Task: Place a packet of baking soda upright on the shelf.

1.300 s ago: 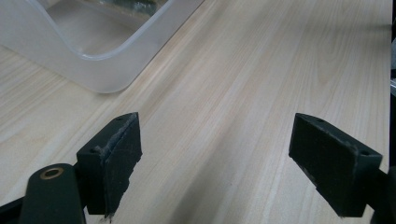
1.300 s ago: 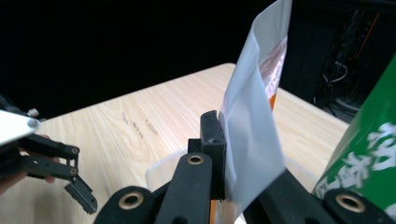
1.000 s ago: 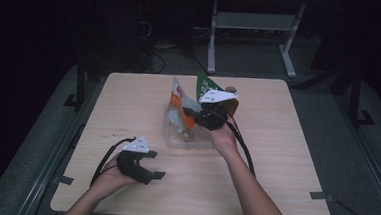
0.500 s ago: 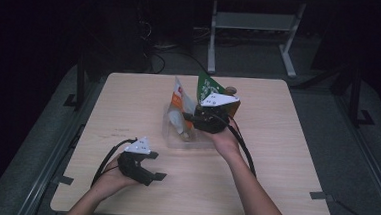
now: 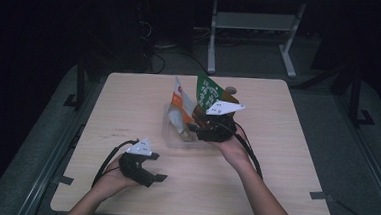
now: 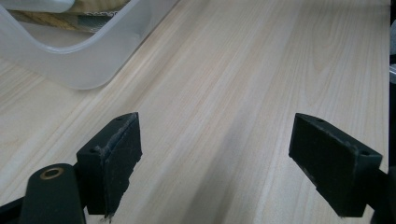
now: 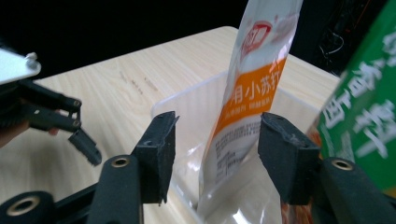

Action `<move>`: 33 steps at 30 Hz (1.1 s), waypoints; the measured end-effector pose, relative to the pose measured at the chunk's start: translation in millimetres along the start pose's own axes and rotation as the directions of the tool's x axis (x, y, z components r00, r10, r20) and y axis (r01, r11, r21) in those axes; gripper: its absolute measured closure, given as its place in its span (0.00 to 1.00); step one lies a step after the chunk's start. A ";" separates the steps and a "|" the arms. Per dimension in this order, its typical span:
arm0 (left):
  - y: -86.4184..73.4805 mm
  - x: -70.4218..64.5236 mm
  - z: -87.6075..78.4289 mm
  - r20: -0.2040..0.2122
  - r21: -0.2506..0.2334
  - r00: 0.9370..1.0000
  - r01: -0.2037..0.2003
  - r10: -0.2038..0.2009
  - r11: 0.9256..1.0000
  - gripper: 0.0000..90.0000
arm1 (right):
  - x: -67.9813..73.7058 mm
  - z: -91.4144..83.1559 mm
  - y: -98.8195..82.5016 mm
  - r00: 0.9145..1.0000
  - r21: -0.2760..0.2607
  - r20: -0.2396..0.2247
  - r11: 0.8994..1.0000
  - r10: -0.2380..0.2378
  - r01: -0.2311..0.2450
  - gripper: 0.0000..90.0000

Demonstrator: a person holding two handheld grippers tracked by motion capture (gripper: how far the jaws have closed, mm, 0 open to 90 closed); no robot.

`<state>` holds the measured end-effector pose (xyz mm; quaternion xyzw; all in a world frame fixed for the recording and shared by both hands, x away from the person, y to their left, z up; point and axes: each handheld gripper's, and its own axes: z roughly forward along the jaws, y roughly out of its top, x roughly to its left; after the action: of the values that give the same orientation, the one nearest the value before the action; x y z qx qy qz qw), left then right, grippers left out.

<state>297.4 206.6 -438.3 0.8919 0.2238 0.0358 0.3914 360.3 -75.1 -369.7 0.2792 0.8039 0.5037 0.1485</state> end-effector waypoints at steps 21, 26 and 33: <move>1.2 -3.4 0.9 0.017 0.009 1.000 -0.020 0.019 1.000 0.18 | 1.4 -61.2 -50.5 0.999 0.081 -0.046 0.996 -0.021 0.024 0.43; 1.0 -4.6 2.2 0.018 0.013 0.999 -0.027 0.027 1.000 0.18 | 2.5 -68.0 -62.4 0.998 0.106 -0.052 0.994 -0.033 0.038 0.41; 0.7 -6.0 3.3 0.023 0.020 0.999 -0.033 0.032 0.999 0.18 | 4.4 -75.0 -77.9 0.997 0.156 -0.064 0.987 -0.036 0.046 0.39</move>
<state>293.0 201.3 -439.5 0.8997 0.2052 0.0298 0.3841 294.5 -153.2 -405.4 0.2579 0.8508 0.4439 0.1117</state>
